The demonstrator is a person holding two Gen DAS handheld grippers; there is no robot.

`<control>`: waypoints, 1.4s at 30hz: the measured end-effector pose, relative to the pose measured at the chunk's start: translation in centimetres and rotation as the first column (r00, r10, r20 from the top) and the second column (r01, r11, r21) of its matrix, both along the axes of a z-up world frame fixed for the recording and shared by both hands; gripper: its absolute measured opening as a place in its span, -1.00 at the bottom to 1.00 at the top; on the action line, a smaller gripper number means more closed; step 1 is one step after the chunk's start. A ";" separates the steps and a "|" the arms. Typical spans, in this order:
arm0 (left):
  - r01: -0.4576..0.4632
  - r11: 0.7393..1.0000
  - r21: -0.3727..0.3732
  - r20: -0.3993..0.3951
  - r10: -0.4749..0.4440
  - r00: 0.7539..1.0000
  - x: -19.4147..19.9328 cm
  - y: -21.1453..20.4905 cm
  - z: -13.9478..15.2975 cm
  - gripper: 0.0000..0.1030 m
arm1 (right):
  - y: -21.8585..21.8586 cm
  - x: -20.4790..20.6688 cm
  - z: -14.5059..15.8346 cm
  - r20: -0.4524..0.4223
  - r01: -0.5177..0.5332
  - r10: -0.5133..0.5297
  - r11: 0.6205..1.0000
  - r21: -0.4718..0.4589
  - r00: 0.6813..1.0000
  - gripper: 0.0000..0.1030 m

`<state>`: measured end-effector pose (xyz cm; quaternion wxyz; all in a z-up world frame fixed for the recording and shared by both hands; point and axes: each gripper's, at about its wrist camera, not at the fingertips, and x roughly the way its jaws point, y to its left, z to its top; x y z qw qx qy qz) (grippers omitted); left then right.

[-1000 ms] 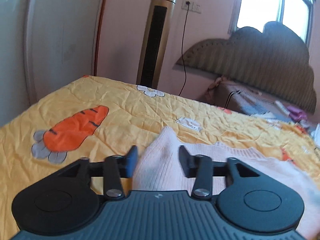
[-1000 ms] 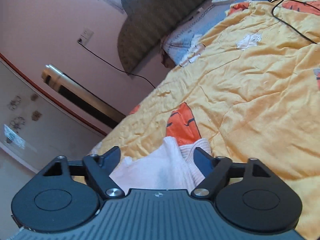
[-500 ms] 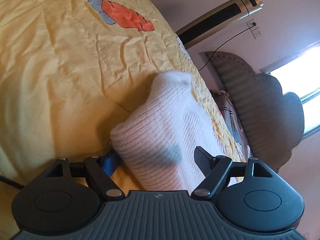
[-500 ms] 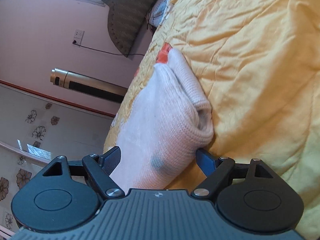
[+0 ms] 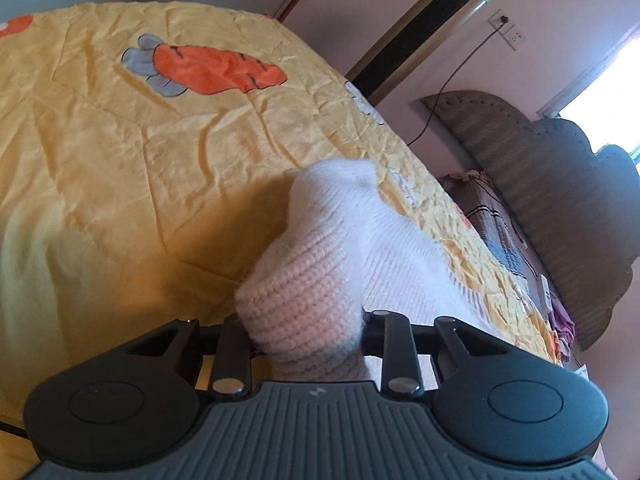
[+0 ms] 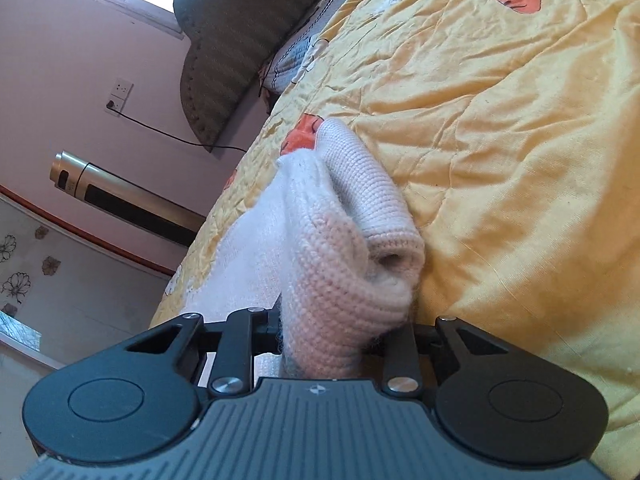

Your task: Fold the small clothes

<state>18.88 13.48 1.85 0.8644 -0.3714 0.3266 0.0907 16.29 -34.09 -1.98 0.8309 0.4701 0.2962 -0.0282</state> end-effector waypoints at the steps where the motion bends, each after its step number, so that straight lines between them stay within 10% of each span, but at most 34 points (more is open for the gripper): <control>1: 0.021 1.000 0.022 0.006 -0.021 1.000 -0.2 -0.1 0.9 -0.47 | -0.1 -0.1 0.3 0.005 0.000 0.000 1.000 0.011 1.000 -0.43; 9: 0.108 0.994 0.023 0.049 -0.110 0.993 -7.6 1.4 5.3 -0.47 | 0.5 -3.9 5.3 0.114 -0.102 0.099 0.994 0.024 0.989 -0.44; 17: 0.161 0.984 0.073 -0.125 -0.151 0.981 -13.2 2.4 -1.2 -0.31 | 0.7 -13.2 1.5 -0.007 -0.117 0.118 0.989 0.085 0.993 -0.43; 24: 0.033 0.976 0.214 0.048 -0.045 0.998 -17.1 5.7 5.1 0.07 | -0.5 -14.9 1.3 -0.035 -0.069 0.072 0.994 0.081 0.997 -0.01; 28: -0.129 0.904 0.407 0.205 0.047 0.978 -17.4 6.7 10.0 0.39 | -3.6 -16.9 4.4 0.061 0.078 -0.077 0.997 -0.020 0.995 -0.02; 30: -0.076 0.881 0.466 0.209 -0.026 0.978 -15.3 4.8 10.7 0.39 | -4.0 -17.0 6.9 0.139 0.163 -0.146 0.979 -0.123 0.979 -0.01; 33: 0.131 0.832 0.539 0.107 -0.222 0.969 -9.7 0.0 9.2 0.41 | -1.0 -13.2 10.0 0.189 0.024 0.020 0.973 -0.229 0.982 0.16; 38: 0.396 0.678 0.619 -0.159 -0.386 0.909 -1.5 -6.9 3.5 0.41 | 6.2 -2.8 9.6 0.072 -0.278 0.330 0.877 -0.391 0.941 0.44; 42: 0.433 0.673 0.600 -0.223 -0.379 0.898 0.4 -7.5 -0.9 0.48 | 8.7 3.7 4.8 -0.178 -0.413 0.376 0.769 -0.487 0.909 0.33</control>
